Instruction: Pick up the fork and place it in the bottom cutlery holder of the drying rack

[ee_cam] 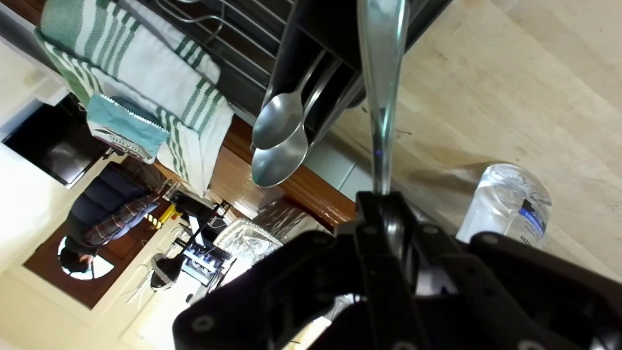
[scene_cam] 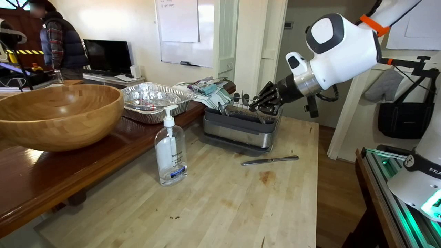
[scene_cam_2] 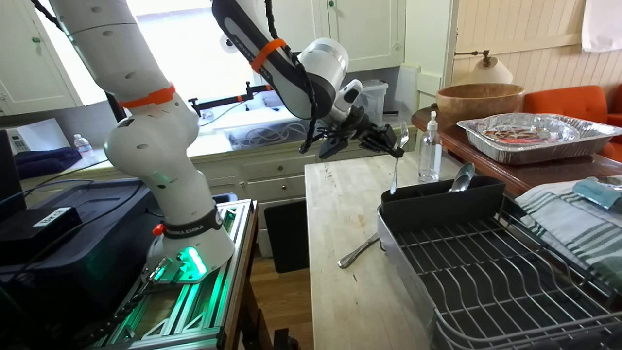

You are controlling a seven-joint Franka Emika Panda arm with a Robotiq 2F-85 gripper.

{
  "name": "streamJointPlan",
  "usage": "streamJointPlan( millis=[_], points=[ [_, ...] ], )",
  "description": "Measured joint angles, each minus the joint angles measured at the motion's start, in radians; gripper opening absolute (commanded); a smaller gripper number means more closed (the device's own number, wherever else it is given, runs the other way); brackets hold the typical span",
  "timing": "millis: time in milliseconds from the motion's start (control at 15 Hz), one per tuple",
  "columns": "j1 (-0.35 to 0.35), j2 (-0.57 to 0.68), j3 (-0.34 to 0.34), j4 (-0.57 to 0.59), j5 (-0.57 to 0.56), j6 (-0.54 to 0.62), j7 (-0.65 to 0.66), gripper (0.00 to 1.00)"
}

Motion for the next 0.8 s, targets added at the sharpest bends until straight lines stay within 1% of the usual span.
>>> streamJointPlan(
  millis=[467, 800],
  points=[
    [0.001, 0.014, -0.016, -0.014, -0.086, -0.015, 0.112, 0.02],
    [0.011, 0.014, -0.021, -0.031, -0.084, -0.047, 0.135, 0.02]
  ],
)
